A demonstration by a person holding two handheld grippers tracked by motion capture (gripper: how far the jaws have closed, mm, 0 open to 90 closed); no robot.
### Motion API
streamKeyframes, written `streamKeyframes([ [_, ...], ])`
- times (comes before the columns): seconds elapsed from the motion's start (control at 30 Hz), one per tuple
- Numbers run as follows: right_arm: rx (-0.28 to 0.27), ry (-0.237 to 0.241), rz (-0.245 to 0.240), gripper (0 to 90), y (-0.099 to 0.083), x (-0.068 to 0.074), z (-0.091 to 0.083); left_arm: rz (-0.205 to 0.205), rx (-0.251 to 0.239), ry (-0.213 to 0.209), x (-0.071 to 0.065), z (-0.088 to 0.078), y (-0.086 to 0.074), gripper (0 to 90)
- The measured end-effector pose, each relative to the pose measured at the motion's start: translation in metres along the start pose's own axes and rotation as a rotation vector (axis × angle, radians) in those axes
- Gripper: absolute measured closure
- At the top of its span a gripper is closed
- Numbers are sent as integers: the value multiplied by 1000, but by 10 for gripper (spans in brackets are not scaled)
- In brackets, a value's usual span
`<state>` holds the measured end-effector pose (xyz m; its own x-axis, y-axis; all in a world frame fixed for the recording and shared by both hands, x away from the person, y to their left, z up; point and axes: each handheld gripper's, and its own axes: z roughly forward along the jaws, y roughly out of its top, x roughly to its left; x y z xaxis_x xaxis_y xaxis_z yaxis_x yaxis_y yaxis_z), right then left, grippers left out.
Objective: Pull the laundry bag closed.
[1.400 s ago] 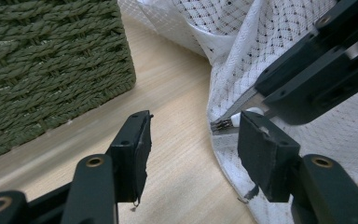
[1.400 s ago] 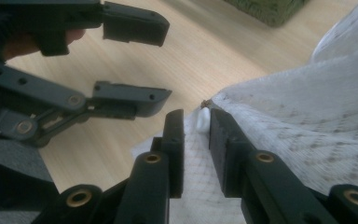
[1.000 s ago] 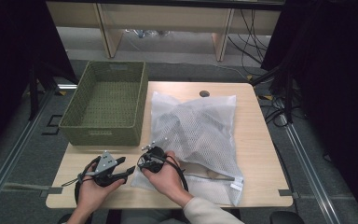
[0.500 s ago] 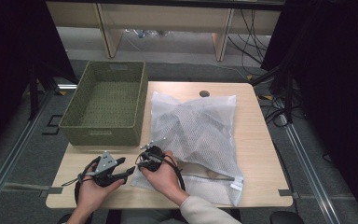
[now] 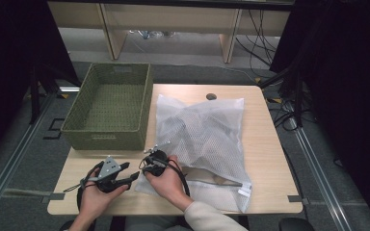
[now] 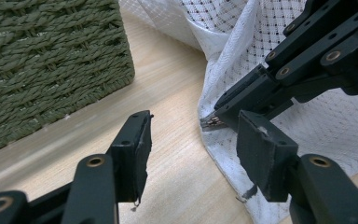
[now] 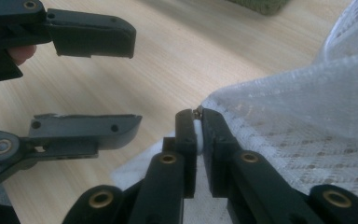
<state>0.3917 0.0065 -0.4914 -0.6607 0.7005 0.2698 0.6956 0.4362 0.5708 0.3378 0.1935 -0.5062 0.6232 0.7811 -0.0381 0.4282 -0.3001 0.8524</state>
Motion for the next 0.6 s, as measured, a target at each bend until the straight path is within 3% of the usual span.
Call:
streamKeyframes([
  [0.2, 4, 9, -7, 868, 0, 0, -7, -7, -5, -18, -1, -1, 1, 460],
  [0.27, 10, 28, -7, 868, 1, 1, -14, -48, -22, -81, -2, -1, 2, 467],
  [0.3, 5, 37, -21, 868, 1, 0, -17, -48, -22, -81, -2, -1, 2, 473],
  [0.43, 11, 60, -51, 868, 0, -5, -31, -77, -4, -185, -6, 1, 6, 491],
  [0.47, 19, 60, -39, 869, -1, -6, -34, -58, -5, -194, -5, 4, 7, 495],
  [0.53, 29, 73, -32, 869, -2, -8, -40, -61, 5, -223, -6, 7, 7, 506],
  [0.6, 20, 66, -51, 869, -1, -12, -45, -60, 30, -253, -7, 11, 9, 517],
])
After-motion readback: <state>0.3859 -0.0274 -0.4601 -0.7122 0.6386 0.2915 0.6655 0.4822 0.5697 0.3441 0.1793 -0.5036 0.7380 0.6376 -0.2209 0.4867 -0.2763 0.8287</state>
